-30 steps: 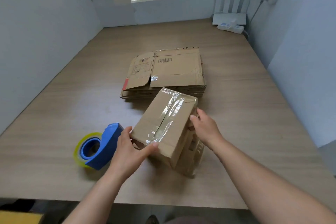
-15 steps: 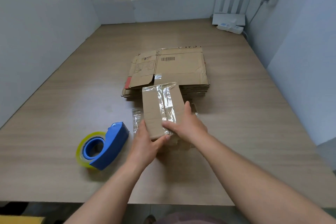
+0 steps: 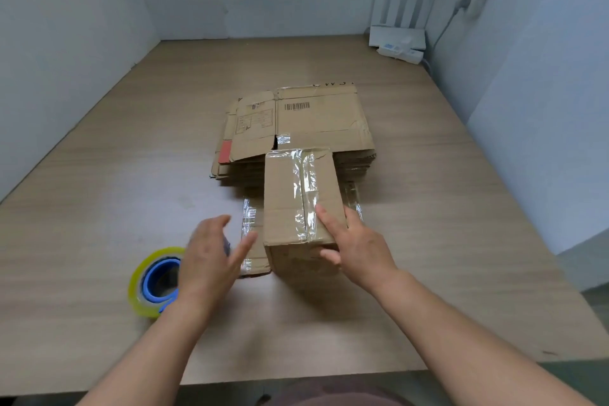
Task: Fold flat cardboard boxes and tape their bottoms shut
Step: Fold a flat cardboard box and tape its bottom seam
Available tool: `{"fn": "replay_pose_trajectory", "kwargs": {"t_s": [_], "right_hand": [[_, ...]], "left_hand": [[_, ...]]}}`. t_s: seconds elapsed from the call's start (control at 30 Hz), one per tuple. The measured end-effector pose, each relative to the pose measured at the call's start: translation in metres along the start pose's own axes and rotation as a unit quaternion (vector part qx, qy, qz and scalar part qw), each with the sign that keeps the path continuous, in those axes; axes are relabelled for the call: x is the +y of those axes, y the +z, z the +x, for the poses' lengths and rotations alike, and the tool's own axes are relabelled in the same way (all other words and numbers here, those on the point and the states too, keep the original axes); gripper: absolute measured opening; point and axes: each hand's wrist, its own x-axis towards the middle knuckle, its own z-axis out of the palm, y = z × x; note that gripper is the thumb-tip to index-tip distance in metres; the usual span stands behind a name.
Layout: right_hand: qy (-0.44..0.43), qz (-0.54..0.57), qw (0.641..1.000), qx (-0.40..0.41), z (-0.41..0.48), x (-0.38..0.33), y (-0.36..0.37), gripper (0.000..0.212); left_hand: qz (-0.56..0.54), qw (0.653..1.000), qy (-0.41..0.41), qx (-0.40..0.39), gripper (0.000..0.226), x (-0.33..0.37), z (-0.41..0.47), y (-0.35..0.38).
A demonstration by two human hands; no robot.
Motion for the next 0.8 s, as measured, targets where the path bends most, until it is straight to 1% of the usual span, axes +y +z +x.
{"fn": "replay_pose_trajectory", "kwargs": {"t_s": [0.03, 0.07, 0.1, 0.17, 0.23, 0.3, 0.33, 0.4, 0.43, 0.5, 0.6, 0.67, 0.7, 0.73, 0.8], "right_hand": [[-0.002, -0.004, 1.0, 0.004, 0.0, 0.0, 0.001, 0.077], [-0.002, -0.005, 1.0, 0.008, 0.0, 0.0, 0.001, 0.077], [0.0, -0.005, 1.0, 0.011, -0.001, 0.0, 0.002, 0.078], [0.007, -0.009, 1.0, 0.015, -0.001, 0.001, 0.003, 0.079], [0.014, -0.016, 1.0, 0.019, -0.002, 0.002, 0.004, 0.079], [0.019, -0.006, 1.0, 0.018, -0.002, 0.002, 0.002, 0.079], [0.021, 0.001, 1.0, 0.017, -0.003, 0.002, 0.001, 0.079], [0.027, 0.026, 0.999, 0.025, -0.003, 0.0, -0.003, 0.078], [0.029, 0.043, 0.998, 0.032, -0.002, -0.001, -0.006, 0.076], [0.026, 0.07, 0.996, 0.049, -0.001, -0.005, -0.014, 0.069], [0.007, 0.112, 0.989, 0.098, 0.002, -0.015, -0.033, 0.054], [-0.005, 0.189, 0.972, 0.143, 0.006, -0.025, -0.048, 0.046], [-0.007, 0.247, 0.958, 0.143, 0.008, -0.031, -0.056, 0.042], [-0.007, 0.314, 0.942, 0.119, 0.01, -0.037, -0.064, 0.039], [-0.02, 0.436, 0.899, 0.028, 0.011, -0.048, -0.078, 0.038]], "left_hand": [[0.057, 0.997, -0.036, 0.045, 0.062, -0.01, -0.002, -0.003], [0.101, 0.99, -0.083, 0.053, 0.062, -0.019, -0.004, -0.005], [0.131, 0.982, -0.129, 0.031, 0.066, -0.027, -0.007, -0.006], [0.166, 0.964, -0.203, -0.037, 0.074, -0.037, -0.013, -0.003], [0.171, 0.949, -0.252, -0.088, 0.078, -0.043, -0.013, 0.001], [0.157, 0.938, -0.285, -0.115, 0.075, -0.045, -0.006, 0.002], [0.143, 0.935, -0.3, -0.123, 0.07, -0.046, -0.002, 0.001], [0.113, 0.934, -0.31, -0.135, 0.052, -0.051, 0.006, -0.003], [0.098, 0.936, -0.307, -0.141, 0.045, -0.054, 0.009, -0.007], [0.05, 0.947, -0.279, -0.151, 0.038, -0.057, 0.012, -0.019], [-0.053, 0.967, -0.179, -0.174, 0.026, -0.052, 0.017, -0.049], [-0.106, 0.966, -0.104, -0.211, 0.022, -0.04, 0.021, -0.072], [-0.127, 0.962, -0.071, -0.232, 0.024, -0.03, 0.022, -0.083], [-0.148, 0.956, -0.044, -0.251, 0.027, -0.02, 0.022, -0.092], [-0.183, 0.942, -0.002, -0.283, 0.036, 0.002, 0.022, -0.105]]}}
